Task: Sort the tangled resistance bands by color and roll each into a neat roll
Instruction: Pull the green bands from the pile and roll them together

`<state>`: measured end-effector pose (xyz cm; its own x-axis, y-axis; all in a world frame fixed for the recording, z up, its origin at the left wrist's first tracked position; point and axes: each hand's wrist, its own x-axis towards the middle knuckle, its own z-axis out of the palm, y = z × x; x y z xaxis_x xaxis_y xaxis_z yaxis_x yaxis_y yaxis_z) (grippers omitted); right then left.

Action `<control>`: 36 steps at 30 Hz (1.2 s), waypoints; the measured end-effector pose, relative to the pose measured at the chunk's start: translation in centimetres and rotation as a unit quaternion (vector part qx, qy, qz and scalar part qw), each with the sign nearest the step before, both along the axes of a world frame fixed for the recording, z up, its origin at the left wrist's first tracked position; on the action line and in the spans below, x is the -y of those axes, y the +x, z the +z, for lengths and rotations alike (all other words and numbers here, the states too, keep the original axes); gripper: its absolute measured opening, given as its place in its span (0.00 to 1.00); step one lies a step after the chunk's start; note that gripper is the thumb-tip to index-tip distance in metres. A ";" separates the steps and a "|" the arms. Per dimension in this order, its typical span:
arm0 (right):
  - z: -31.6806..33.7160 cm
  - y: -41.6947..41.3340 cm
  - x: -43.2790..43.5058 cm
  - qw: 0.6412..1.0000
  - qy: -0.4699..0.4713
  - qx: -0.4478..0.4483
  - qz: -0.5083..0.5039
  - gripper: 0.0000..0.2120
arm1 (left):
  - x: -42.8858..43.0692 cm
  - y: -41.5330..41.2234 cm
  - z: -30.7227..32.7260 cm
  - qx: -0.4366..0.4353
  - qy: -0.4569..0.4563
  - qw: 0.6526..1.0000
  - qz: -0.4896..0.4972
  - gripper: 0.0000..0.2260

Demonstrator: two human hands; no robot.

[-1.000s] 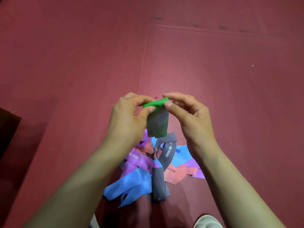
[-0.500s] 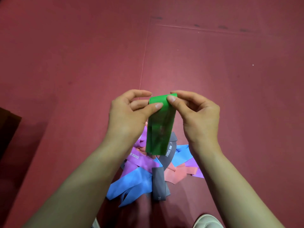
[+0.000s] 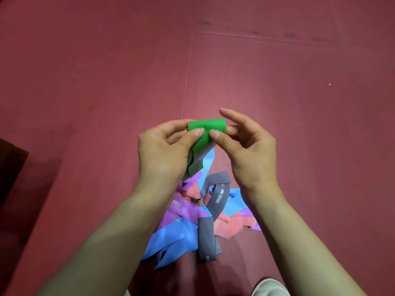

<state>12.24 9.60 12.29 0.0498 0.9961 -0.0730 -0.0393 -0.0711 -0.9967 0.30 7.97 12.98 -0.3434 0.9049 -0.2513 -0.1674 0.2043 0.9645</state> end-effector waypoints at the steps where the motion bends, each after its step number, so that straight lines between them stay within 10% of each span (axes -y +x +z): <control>1: 0.0 0.0 0.0 1.000 -0.006 -0.005 -0.004 0.15 | 0.0 -0.1 0.1 -0.003 0.005 1.000 -0.005 0.08; 8: 0.3 0.5 0.0 0.986 -0.085 -0.139 -0.027 0.13 | -0.1 0.0 0.4 -0.120 0.047 0.989 -0.077 0.16; 18: 0.4 0.5 -0.1 0.994 -0.047 -0.095 0.012 0.07 | -0.4 -0.3 -0.1 -0.204 0.067 0.975 -0.052 0.07; 25: 0.2 0.5 -0.1 0.994 -0.053 -0.090 0.031 0.20 | -0.7 -0.8 0.0 -0.188 0.042 0.980 -0.058 0.02; 36: -0.1 0.6 0.0 0.994 -0.080 -0.073 0.023 0.06 | -0.5 -0.5 -0.1 -0.131 0.068 0.985 -0.085 0.09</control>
